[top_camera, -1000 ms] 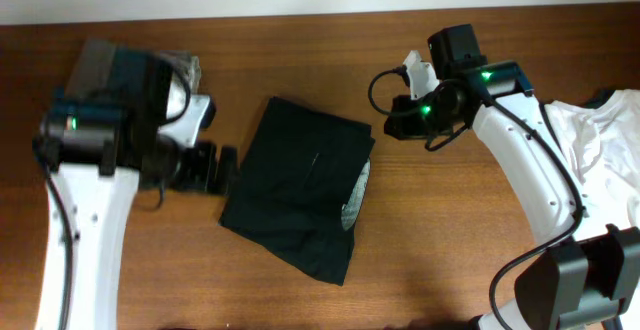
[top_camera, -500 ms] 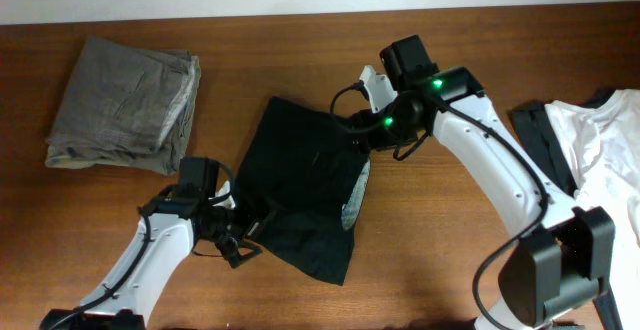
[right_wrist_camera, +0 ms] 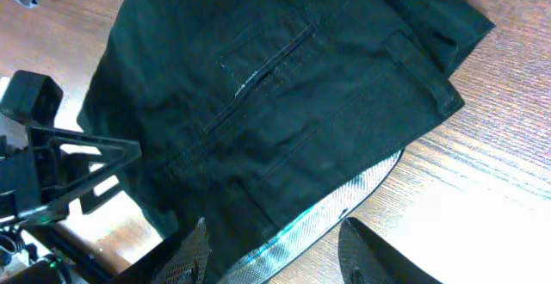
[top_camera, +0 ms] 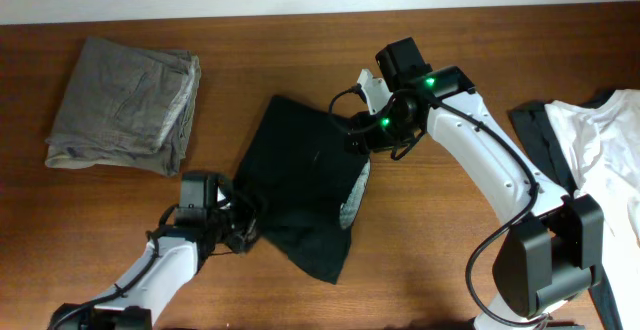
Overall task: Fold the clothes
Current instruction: 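Grasp the folded shorts with the left gripper and lift them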
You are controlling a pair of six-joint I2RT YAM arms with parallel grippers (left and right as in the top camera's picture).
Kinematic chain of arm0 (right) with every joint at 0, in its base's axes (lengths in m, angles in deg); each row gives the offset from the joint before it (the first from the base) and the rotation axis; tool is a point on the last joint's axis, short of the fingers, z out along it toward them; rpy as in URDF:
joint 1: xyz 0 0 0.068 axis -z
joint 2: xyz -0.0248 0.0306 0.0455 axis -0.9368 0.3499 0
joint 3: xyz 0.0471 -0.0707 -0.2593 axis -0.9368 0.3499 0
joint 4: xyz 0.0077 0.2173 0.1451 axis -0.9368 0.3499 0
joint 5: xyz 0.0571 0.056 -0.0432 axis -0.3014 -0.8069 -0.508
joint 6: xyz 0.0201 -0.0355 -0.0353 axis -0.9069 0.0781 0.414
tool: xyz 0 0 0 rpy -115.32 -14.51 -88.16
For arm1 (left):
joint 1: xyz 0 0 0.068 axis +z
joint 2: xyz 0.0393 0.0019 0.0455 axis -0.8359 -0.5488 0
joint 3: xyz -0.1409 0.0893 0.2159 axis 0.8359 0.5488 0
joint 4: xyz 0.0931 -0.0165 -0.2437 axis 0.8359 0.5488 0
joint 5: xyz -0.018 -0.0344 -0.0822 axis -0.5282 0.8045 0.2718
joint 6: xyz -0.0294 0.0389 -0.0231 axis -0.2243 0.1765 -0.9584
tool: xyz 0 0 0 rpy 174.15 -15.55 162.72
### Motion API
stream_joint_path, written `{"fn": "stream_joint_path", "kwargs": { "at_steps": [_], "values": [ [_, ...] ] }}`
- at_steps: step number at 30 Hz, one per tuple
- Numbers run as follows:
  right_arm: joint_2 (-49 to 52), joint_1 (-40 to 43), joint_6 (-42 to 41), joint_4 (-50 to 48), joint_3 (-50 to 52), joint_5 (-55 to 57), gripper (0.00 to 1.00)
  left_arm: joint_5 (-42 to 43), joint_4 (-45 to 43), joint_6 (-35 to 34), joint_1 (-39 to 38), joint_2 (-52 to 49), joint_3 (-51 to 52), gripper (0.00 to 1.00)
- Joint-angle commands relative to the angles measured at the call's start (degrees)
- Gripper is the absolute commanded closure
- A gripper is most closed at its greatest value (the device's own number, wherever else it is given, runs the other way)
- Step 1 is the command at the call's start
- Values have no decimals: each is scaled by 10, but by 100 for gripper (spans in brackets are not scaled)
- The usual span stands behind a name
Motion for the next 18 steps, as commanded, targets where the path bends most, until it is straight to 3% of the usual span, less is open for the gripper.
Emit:
{"fn": "stream_joint_path", "kwargs": {
  "at_steps": [1,2,4,6,8,10,12,14,18],
  "values": [
    [5,-2,8,-3,0,26,47,-45,-65,13,-1,-33,12,66],
    [6,-2,8,-3,0,33,47,-56,-117,47,4,-58,12,71],
    [10,-2,8,-5,0,33,46,-56,-191,97,22,-87,10,73],
    [19,-2,8,-17,4,33,46,-54,-192,209,56,-95,-18,72],
    [39,-2,8,-21,4,31,47,-34,-132,273,81,-95,-55,64],
    [70,-2,6,-23,5,23,57,14,-64,331,93,-95,-94,40],
    [124,-2,-21,-33,5,15,83,90,-16,348,93,-95,-111,17],
    [172,0,-64,-40,5,15,95,117,22,348,92,-95,-111,14],
    [229,0,-96,-40,5,-1,96,97,107,336,92,-99,-104,6]
  ]
}}
